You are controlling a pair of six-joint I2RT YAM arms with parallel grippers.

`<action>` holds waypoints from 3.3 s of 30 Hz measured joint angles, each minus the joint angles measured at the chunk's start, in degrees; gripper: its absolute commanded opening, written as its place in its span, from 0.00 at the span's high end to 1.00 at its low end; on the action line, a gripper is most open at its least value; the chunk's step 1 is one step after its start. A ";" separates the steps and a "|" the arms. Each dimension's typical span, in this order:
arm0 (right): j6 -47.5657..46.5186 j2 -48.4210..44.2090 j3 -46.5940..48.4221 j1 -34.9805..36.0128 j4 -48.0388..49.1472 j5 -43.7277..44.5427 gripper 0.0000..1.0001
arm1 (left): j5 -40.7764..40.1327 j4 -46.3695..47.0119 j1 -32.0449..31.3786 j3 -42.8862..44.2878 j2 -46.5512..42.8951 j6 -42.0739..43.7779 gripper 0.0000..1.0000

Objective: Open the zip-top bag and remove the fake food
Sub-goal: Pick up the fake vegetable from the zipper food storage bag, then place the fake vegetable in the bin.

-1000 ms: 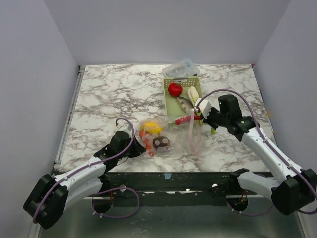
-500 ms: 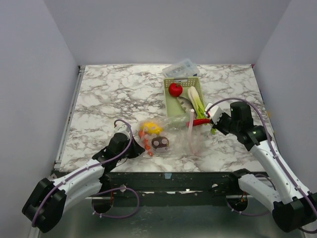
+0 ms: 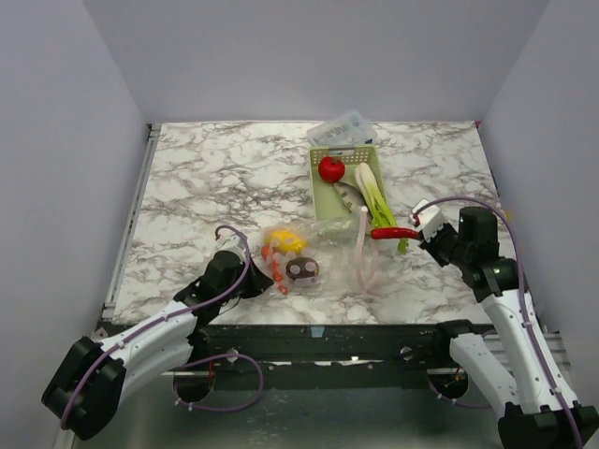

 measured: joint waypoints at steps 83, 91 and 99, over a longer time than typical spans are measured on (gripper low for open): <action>14.01 47.52 27.91 -6.56 11.04 -16.02 0.96 | 0.11 4.42 1.11 -3.58 -5.01 1.20 1.00; 20.33 60.22 32.85 -1.99 9.46 -23.30 0.96 | 0.11 4.24 1.11 -3.98 -6.88 1.22 1.00; 26.36 64.74 38.36 -2.19 8.57 -27.52 0.96 | 0.15 4.22 1.11 -4.04 -8.04 1.49 1.00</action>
